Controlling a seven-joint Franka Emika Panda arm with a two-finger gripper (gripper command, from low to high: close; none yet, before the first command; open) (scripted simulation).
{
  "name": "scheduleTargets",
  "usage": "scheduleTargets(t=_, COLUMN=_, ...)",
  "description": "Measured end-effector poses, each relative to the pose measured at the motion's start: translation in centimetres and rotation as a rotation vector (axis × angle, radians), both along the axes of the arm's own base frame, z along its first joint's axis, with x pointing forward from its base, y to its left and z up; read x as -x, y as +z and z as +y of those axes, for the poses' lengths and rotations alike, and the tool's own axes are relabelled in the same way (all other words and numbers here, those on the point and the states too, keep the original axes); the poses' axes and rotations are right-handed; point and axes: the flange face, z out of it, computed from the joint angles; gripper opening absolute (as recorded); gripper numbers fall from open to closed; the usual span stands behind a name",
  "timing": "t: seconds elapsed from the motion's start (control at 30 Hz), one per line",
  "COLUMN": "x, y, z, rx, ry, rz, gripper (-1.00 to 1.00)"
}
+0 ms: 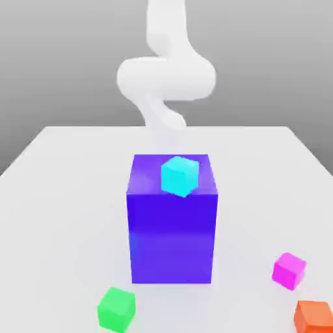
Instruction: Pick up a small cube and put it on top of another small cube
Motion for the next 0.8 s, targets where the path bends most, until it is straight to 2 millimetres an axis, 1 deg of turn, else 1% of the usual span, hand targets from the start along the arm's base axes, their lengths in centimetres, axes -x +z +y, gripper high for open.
scheduleTargets(t=0.17, x=-2.2, y=-3.2, z=4.0, rx=0.198, ry=0.095, rz=0.055, gripper=0.0)
scheduleTargets(t=0.37, x=-5.0, y=-8.2, z=7.7, rx=0.401, ry=0.218, rz=0.148, gripper=0.0)
scheduleTargets(t=0.57, x=-7.6, y=-14.2, z=10.3, rx=0.57, ry=0.36, rz=0.261, gripper=0.0)
scheduleTargets(t=0.8, x=-9.8, y=-21.8, z=12.3, rx=0.72, ry=0.548, rz=0.403, gripper=0.0)
